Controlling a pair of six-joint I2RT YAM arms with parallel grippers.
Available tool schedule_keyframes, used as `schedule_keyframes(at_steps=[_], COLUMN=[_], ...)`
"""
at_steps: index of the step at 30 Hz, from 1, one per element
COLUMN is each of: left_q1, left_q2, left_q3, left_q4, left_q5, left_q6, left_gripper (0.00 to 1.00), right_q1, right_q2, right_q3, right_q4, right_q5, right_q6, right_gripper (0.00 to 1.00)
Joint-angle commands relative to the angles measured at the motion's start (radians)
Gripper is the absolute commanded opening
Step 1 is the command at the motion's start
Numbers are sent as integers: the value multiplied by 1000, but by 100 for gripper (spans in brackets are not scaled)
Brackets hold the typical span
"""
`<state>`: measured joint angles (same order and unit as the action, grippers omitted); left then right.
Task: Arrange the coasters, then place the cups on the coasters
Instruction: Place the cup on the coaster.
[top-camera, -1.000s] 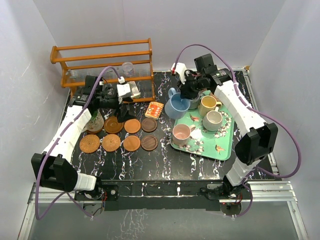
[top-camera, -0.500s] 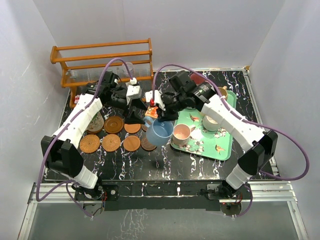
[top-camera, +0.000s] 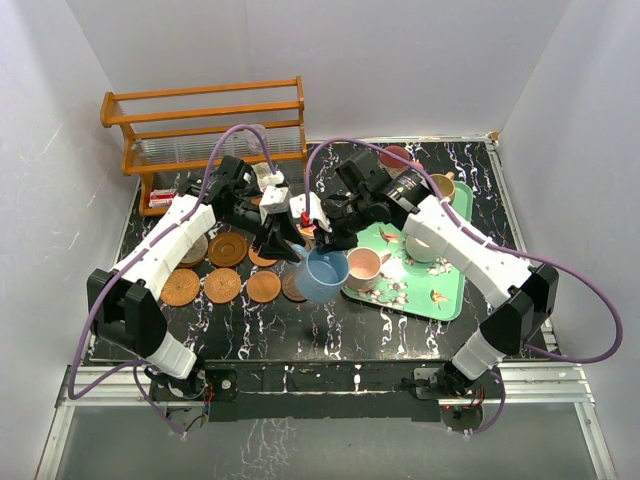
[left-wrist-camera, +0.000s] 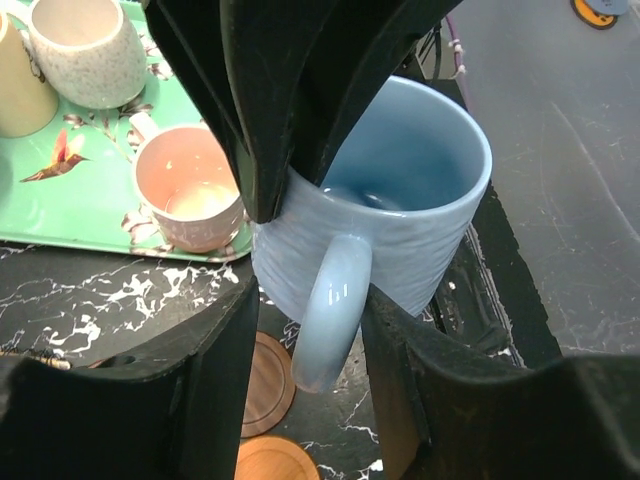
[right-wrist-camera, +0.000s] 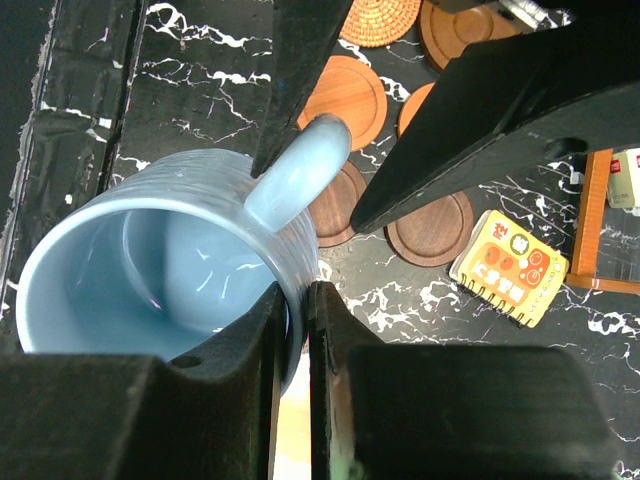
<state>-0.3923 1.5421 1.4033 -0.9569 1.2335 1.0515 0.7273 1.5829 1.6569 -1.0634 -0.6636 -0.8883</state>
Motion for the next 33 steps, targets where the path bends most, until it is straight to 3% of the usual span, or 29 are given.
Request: schedule_keyframes(at_steps=[1,5,11,20,22,24,26,33], left_q1=[-35,-35,-35,-35,-35,-35,-34,-34], left_q2=[-46,-75,-94,-89,-88,-88,-90,-123], left_q3=[-17,-72,-103,-119,-113,-101,-82,-29], left_q4=[-1,30,72,99,99,90,66,54], left_q5=[81,96,113,152,157,146,117,-22], left_q6=[62,103,72,64,65,75,94,94], left_gripper=[44,46,40,23,14,0,0,0], right_q1=[12,11,-3,-29,-28,-28,-32,-77], right_q2=[-66,-88,-118,-141,-138,-133,-130,-159], right_q3=[0,-22,-64,-92,-94,-103,-114,-193], right_q4=[159,184,231,272,281,296,317,405], right_q5=[-54,-54,-72,-122,-126,-115,-85,7], right_q6=[49,60,79,107,119,141,181,302], right_gripper=[0,0,0,0,0,0,0,25])
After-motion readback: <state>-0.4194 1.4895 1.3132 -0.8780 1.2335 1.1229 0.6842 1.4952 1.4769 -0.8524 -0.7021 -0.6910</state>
